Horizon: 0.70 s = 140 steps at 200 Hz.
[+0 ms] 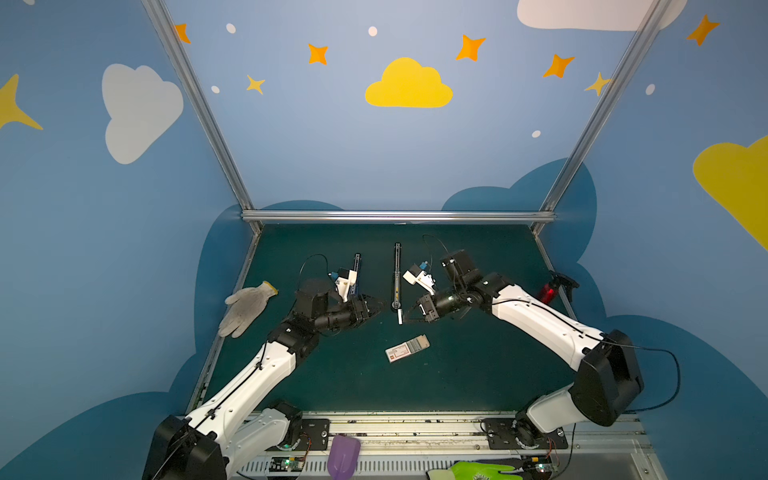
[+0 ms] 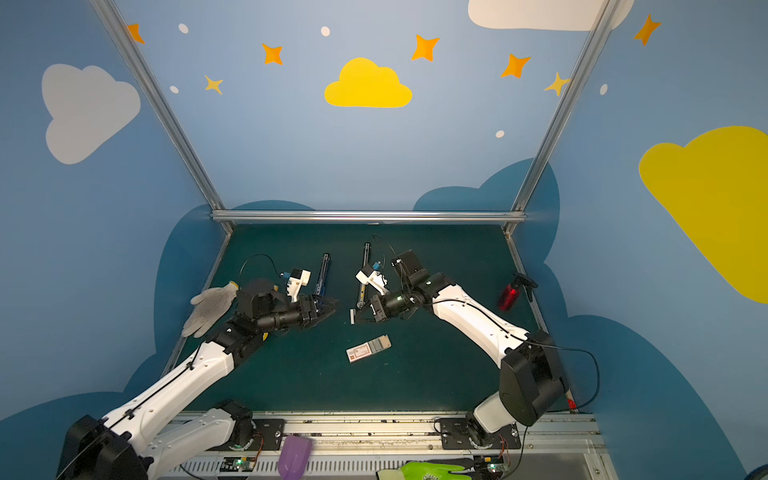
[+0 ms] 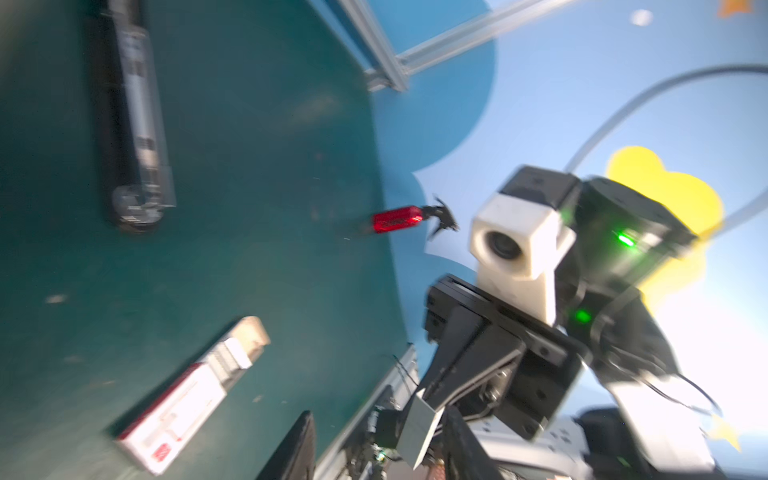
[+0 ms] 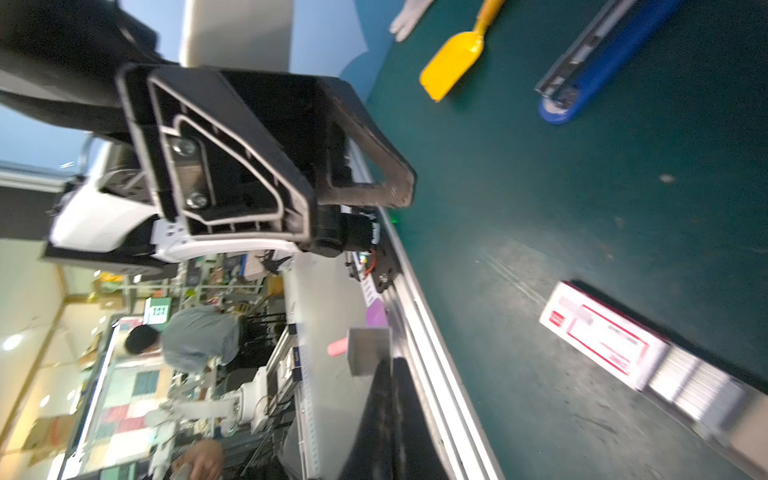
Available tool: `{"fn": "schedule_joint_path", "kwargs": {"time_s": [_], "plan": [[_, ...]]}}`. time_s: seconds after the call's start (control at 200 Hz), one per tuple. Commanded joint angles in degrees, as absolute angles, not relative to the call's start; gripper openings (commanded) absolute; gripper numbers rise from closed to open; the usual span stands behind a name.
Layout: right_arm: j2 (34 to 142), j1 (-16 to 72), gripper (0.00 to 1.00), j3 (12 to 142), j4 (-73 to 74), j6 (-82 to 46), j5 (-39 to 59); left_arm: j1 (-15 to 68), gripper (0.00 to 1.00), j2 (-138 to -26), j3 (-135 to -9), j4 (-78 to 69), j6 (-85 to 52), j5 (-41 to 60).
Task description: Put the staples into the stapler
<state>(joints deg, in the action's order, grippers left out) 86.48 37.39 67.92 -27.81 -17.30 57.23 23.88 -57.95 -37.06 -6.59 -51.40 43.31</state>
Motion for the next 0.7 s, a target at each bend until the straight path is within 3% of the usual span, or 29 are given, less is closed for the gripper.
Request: {"fn": "schedule_joint_path", "kwargs": {"time_s": [0.0,0.285,0.696], "plan": [[85.69,36.78,0.00,67.09,-21.74,-17.43,71.17,23.75,0.54,-55.91,-36.15,-14.91,-53.28,49.49],[86.17,36.74,0.00,66.71,-16.17,-20.73,79.61,24.18,0.46,-55.37,-34.04,-24.12,-58.23,53.22],[87.27,36.83,0.00,67.32,-15.47,-21.71,81.12,26.30,0.46,-55.63,-34.96,-27.71,-60.30,54.51]]}}
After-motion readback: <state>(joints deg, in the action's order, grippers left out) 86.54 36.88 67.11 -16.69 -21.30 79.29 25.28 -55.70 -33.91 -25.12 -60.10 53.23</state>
